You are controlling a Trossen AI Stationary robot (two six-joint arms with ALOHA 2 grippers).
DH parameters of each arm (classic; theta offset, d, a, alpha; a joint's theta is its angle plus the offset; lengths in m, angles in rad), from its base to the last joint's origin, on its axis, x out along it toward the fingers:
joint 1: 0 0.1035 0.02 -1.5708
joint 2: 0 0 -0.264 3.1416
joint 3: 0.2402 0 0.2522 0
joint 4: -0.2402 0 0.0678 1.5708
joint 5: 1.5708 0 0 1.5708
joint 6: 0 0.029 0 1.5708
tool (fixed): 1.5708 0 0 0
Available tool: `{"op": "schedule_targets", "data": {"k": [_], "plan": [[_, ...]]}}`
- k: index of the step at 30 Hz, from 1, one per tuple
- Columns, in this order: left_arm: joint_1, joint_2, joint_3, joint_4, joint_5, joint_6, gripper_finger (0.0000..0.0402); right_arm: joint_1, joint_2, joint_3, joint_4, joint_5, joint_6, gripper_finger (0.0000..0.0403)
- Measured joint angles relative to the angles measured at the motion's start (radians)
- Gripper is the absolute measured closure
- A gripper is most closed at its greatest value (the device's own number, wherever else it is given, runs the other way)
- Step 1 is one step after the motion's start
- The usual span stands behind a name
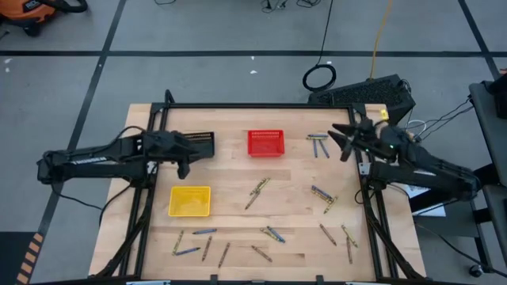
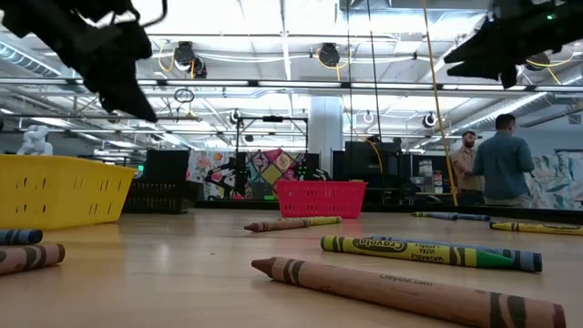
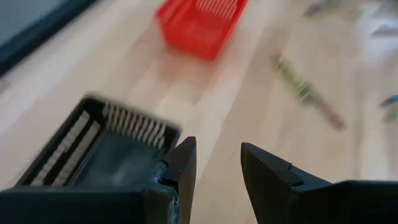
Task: Sort crayons
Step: Put the blue crayon into the red bin
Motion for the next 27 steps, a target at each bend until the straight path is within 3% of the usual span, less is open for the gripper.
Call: {"op": "schedule_targets", "data": {"k": [9, 18, 22, 27], "plan": [[0.0, 0.068, 0.006, 0.011, -0.003, 0.005, 0.0269, 0.0, 0.293, 0.148, -0.088, -0.001, -0.048, 0.0243], [0.0, 0.067, 0.006, 0.102, -0.005, 0.001, 0.0269, 0.0, 0.423, 0.149, -0.012, -0.003, -0.194, 0.0243], [0.0, 0.067, 0.006, 0.126, -0.006, -0.001, 0.0269, 0.0, 0.463, 0.15, 0.041, -0.004, -0.135, 0.0243], [0.0, 0.067, 0.006, 0.129, -0.007, -0.002, 0.0269, 0.0, 0.508, 0.15, -0.034, -0.005, -0.038, 0.0243]]}}
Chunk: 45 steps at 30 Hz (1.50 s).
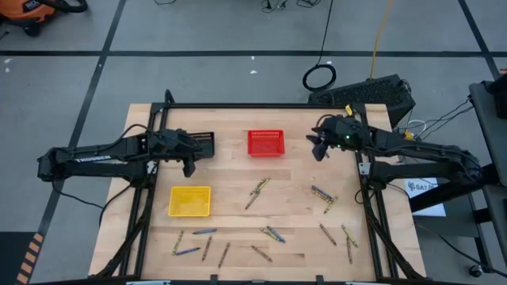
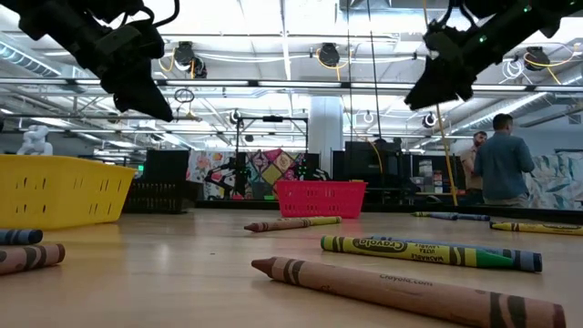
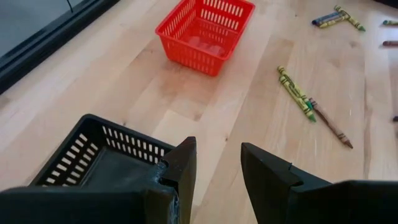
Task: Sort crayons
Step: Put the blue crayon into the red bin
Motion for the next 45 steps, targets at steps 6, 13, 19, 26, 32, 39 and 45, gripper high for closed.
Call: {"op": "schedule_targets", "data": {"k": [6, 13, 19, 26, 32, 39, 45], "plan": [[0.0, 0.0, 0.0, 0.0, 0.0, -0.001, 0.0269, 0.0, 0.062, 0.0, -0.138, 0.016, 0.137, 0.0243], [0.0, 0.0, 0.0, 0.005, 0.001, -0.003, 0.0269, 0.0, 0.117, 0.0, -0.287, 0.061, 0.206, 0.0243], [0.0, 0.0, 0.0, 0.004, 0.002, -0.003, 0.0269, 0.0, 0.162, 0.0, -0.382, 0.061, 0.243, 0.0243], [0.0, 0.0, 0.0, 0.002, 0.003, 0.001, 0.0269, -0.01, 0.245, 0.0, -0.428, 0.055, 0.252, 0.0243], [0.0, 0.0, 0.0, 0.001, 0.004, 0.001, 0.0269, -0.051, 0.338, -0.001, -0.429, 0.052, 0.222, 0.0243], [0.0, 0.0, 0.0, 0.0, 0.004, 0.002, 0.0269, -0.117, 0.416, -0.001, -0.411, -0.025, 0.168, 0.0243], [0.0, 0.0, 0.0, 0.0, 0.004, 0.002, 0.0269, -0.166, 0.451, -0.002, -0.384, -0.027, 0.122, 0.0243]]}}
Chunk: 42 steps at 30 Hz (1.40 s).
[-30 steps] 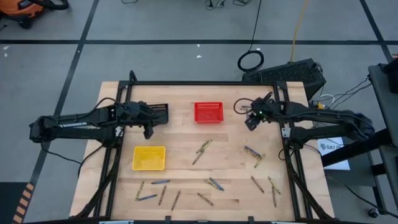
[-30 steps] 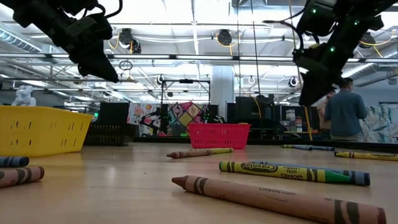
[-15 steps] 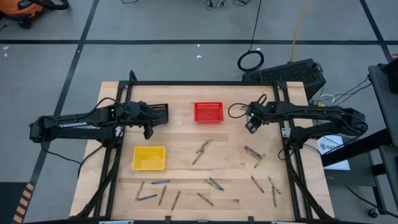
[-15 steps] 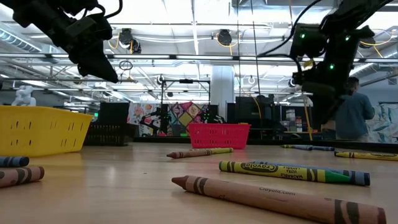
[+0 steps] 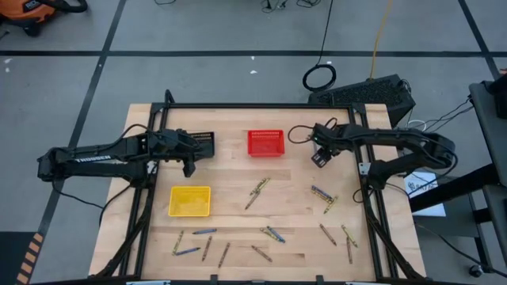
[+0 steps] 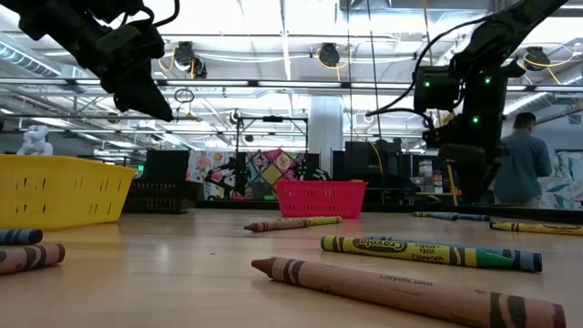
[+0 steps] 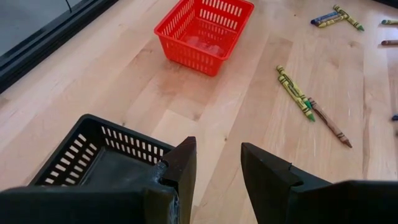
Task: Sort crayons
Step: Put the blue crayon into the red bin
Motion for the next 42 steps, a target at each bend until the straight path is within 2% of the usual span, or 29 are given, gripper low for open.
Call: {"op": "schedule_targets", "data": {"k": [5, 10, 23, 28, 38, 42], "plan": [[0.0, 0.0, 0.0, 0.0, 0.0, 0.0, 0.0269, -0.047, 0.032, 0.0, 0.01, -0.001, -0.028, 0.0243], [0.0, 0.0, 0.0, 0.0, 0.0, 0.0, 0.0269, -0.072, 0.063, 0.0, 0.053, -0.051, -0.054, 0.0243], [0.0, 0.0, 0.0, -0.001, 0.0, 0.0, 0.0269, -0.116, 0.158, 0.004, 0.087, -0.052, -0.091, 0.0248], [0.0, 0.0, 0.0, -0.002, 0.0, 0.0, 0.0269, -0.118, 0.162, 0.003, 0.087, -0.073, -0.103, 0.0284], [0.0, 0.0, 0.0, -0.002, 0.0, 0.0, 0.0269, -0.118, 0.163, 0.002, 0.067, -0.105, -0.111, 0.0391], [0.0, 0.0, 0.0, -0.002, 0.0, 0.0, 0.0269, -0.118, 0.163, 0.002, 0.049, -0.105, -0.113, 0.0395]]}}
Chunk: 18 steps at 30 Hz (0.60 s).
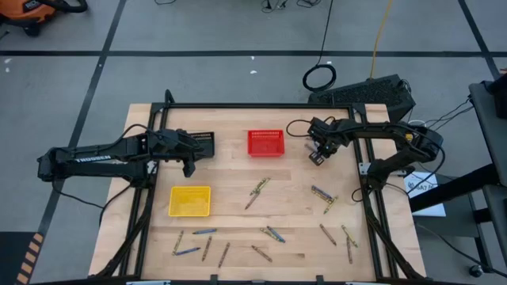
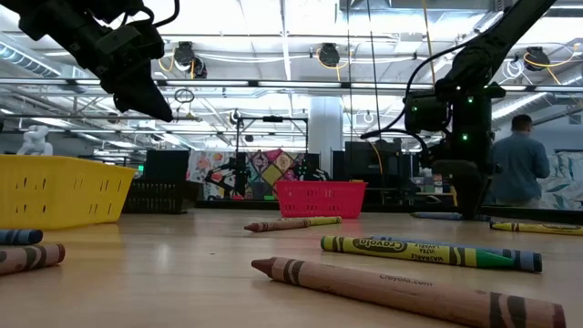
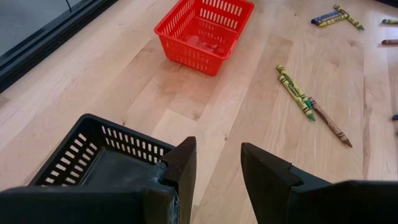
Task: Sort crayons
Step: Put the blue crayon into the red bin
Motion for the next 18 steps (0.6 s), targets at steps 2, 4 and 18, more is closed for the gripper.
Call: {"op": "schedule_targets", "data": {"k": [2, 4, 18], "plan": [[0.0, 0.0, 0.0, 0.0, 0.0, 0.0, 0.0269, 0.0, 0.001, 0.0, -0.006, 0.0, 0.004, 0.0395], [0.0, 0.0, 0.0, 0.0, 0.0, 0.0, 0.0269, 0.0, -0.003, -0.001, -0.01, 0.0, 0.006, 0.0398], [0.0, 0.0, 0.0, 0.001, 0.0, 0.0, 0.0269, 0.019, -0.171, 0.087, -0.009, -0.075, 0.015, 0.0402]]}}
